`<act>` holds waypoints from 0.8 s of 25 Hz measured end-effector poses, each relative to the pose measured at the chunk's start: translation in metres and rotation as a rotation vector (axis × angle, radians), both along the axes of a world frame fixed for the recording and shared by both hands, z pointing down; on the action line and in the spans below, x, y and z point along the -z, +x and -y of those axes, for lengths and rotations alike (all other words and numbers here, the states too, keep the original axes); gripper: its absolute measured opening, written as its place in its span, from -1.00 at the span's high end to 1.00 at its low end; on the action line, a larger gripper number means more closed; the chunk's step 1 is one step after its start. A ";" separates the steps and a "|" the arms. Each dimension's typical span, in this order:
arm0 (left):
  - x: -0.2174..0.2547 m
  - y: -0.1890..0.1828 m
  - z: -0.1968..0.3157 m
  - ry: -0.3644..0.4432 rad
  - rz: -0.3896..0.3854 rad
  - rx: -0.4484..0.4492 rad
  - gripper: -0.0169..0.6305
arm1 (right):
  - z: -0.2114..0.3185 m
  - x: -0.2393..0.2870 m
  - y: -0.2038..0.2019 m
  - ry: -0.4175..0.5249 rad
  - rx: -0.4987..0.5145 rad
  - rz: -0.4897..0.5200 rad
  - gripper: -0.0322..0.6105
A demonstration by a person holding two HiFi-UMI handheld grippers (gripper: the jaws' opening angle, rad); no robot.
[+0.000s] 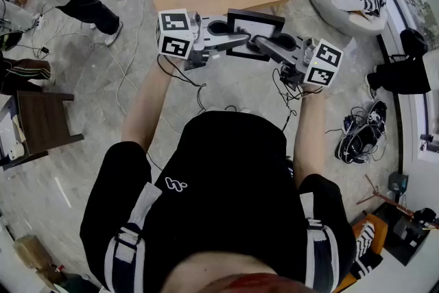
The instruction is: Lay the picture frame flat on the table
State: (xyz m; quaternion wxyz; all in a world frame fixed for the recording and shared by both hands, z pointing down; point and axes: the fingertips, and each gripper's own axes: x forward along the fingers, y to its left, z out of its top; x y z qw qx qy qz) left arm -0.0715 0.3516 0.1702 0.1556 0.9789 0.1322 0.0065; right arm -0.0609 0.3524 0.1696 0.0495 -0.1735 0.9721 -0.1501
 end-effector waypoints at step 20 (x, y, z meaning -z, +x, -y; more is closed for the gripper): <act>-0.019 0.005 0.012 -0.014 0.005 -0.079 0.90 | 0.012 -0.023 0.002 -0.042 -0.064 0.000 0.83</act>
